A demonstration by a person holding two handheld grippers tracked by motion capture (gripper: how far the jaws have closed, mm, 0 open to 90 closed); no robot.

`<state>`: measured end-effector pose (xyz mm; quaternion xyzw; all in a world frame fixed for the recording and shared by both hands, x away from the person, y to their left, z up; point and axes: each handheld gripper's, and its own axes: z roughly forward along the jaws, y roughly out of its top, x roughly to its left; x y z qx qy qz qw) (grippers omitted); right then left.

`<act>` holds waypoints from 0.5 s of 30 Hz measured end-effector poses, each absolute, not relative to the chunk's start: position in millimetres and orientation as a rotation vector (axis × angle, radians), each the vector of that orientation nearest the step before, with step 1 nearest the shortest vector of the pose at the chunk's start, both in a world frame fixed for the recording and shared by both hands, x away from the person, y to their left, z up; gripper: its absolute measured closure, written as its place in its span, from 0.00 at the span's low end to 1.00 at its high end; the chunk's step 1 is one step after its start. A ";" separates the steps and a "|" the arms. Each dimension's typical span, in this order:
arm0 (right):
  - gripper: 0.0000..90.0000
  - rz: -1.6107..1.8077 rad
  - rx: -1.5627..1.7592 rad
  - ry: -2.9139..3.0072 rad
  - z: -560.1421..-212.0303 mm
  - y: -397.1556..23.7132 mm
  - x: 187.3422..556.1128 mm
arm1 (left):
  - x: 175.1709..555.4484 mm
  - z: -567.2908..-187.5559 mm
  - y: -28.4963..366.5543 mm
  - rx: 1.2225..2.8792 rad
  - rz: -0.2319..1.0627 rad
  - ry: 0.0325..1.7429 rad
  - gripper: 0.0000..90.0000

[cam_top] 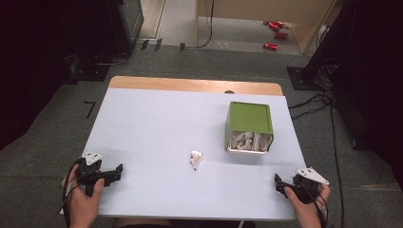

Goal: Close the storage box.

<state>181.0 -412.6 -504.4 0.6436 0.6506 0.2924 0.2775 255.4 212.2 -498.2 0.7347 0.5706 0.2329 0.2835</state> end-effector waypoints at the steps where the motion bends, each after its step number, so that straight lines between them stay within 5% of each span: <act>1: 0.12 0.784 1.726 1.746 -504.5 -412.3 180.8 | 255.4 -498.1 212.2 1.966 0.623 1.527 0.00; 15: 0.12 0.783 1.721 1.742 -504.8 -411.9 180.4 | 255.5 -498.1 212.3 1.967 0.622 1.527 0.00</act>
